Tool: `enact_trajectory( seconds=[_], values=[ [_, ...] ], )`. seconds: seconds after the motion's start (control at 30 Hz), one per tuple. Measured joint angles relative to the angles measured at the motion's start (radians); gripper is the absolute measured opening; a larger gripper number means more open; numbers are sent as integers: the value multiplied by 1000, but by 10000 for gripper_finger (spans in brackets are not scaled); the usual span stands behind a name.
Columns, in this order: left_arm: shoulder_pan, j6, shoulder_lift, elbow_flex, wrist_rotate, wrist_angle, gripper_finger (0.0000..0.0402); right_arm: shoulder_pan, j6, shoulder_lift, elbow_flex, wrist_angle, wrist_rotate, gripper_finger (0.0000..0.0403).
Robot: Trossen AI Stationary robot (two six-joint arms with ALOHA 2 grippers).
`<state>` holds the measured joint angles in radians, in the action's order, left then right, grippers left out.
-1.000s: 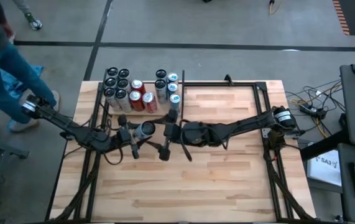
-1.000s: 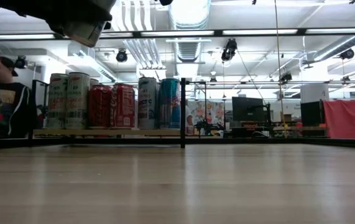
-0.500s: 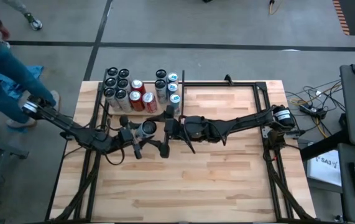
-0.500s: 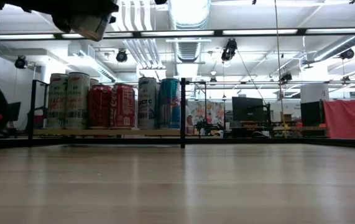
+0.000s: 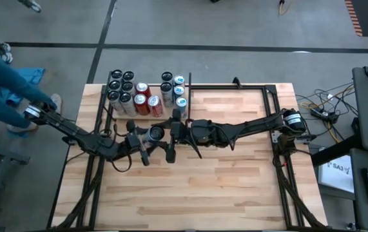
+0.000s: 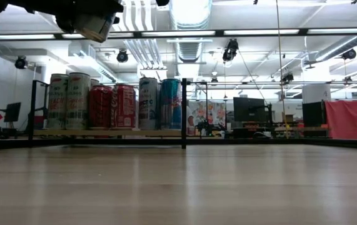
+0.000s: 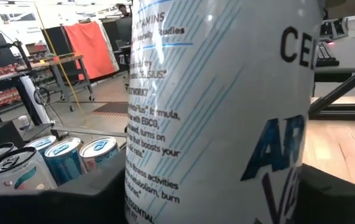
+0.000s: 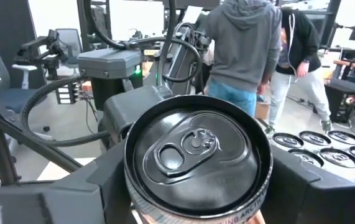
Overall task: Place canned beverage on shelf
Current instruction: Put the white and blue soda can on the shelf aligned with the other white and blue soda cans
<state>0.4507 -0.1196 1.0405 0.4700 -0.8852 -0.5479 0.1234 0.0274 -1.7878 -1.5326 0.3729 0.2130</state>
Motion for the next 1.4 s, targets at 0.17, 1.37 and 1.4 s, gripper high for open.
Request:
enact_trajectory(
  seconds=[0.17, 1.37, 1.4],
  values=[
    [0, 0, -4, 8, 2, -2, 320, 0, -5, -2, 1, -15, -4, 244],
    [1, -203, -399, 7, -204, 358, 345, -273, -93, -41, -19, -334, 73, 244],
    [1, -210, -408, 7, -209, 362, 345, -275, -93, -51, -19, -328, 88, 244]
  ],
)
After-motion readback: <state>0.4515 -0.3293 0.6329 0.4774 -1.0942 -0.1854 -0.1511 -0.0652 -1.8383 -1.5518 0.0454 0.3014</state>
